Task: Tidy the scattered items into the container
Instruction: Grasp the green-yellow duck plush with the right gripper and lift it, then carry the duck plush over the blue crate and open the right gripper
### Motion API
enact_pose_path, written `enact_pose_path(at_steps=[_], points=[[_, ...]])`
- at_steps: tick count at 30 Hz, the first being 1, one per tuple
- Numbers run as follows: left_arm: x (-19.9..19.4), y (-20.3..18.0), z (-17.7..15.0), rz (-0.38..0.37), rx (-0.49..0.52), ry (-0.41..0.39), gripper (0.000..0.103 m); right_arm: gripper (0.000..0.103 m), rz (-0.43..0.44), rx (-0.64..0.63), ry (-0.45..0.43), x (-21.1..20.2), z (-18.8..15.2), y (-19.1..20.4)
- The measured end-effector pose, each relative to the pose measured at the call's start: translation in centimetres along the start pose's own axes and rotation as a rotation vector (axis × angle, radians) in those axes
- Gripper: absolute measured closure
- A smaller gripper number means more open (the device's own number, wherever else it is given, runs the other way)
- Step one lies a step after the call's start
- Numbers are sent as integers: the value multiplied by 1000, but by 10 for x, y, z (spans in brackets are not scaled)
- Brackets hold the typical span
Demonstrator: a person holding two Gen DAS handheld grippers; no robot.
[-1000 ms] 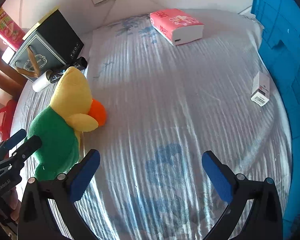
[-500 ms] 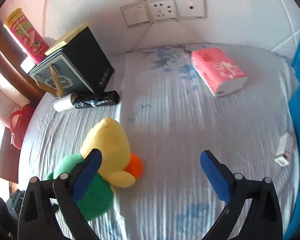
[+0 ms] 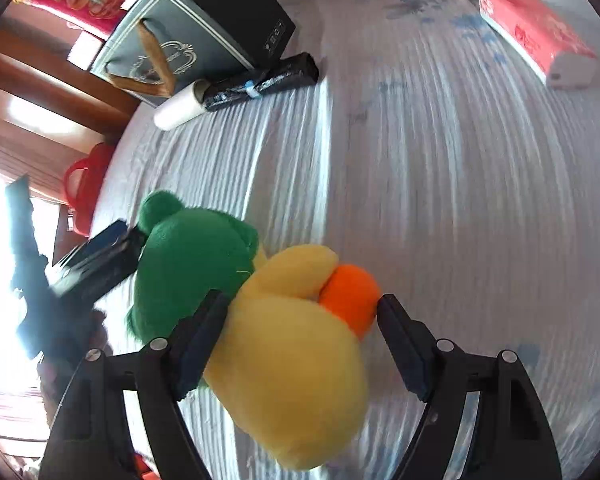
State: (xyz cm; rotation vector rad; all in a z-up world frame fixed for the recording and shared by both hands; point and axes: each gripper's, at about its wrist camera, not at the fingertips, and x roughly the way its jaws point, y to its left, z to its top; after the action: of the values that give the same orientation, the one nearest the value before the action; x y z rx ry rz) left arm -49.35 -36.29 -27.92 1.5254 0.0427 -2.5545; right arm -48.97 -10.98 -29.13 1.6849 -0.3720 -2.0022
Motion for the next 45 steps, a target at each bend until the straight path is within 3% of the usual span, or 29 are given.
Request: enact_pose_path(at_steps=[4, 7, 10, 16, 20, 24, 26, 28, 31, 33, 35, 37, 45], points=[[-40, 8, -15, -53, 21, -55, 20, 21, -113, 20, -129, -36, -26, -8], [-68, 1, -40, -129, 60, -91, 17, 0, -140, 6, -160, -47, -45, -5], [-78, -17, -58, -185, 124, -101, 15, 0, -154, -17, -158, -46, -55, 2], [-59, -49, -82, -235, 259, -26, 15, 0, -231, -7, -112, -27, -60, -5], [-40, -74, -87, -216, 357, -24, 15, 0, -234, -6, -95, -9, -54, -8], [-19, -95, -79, -251, 413, -13, 14, 0, -152, 14, -117, 1, -37, -20], [-6, -107, -76, -222, 446, -11, 14, 0, -110, 2, -117, 3, -27, -23], [2, -114, -69, -195, 453, -37, 14, 0, -90, -27, -132, 1, -20, -20], [3, -114, -59, -225, 434, -79, 19, 0, -92, -54, -158, -2, -9, -18], [1, -114, -57, -226, 448, -111, 26, 5, -69, -65, -167, -4, -3, -17], [-2, -113, -56, -226, 453, -126, 30, 21, -26, -85, -174, -6, 0, -13], [-6, -111, -55, -231, 443, -129, 32, 26, -21, -108, -180, -10, 0, -7], [-41, -110, -59, -199, 443, -205, 35, 29, -5, -161, -217, -38, -14, 10]])
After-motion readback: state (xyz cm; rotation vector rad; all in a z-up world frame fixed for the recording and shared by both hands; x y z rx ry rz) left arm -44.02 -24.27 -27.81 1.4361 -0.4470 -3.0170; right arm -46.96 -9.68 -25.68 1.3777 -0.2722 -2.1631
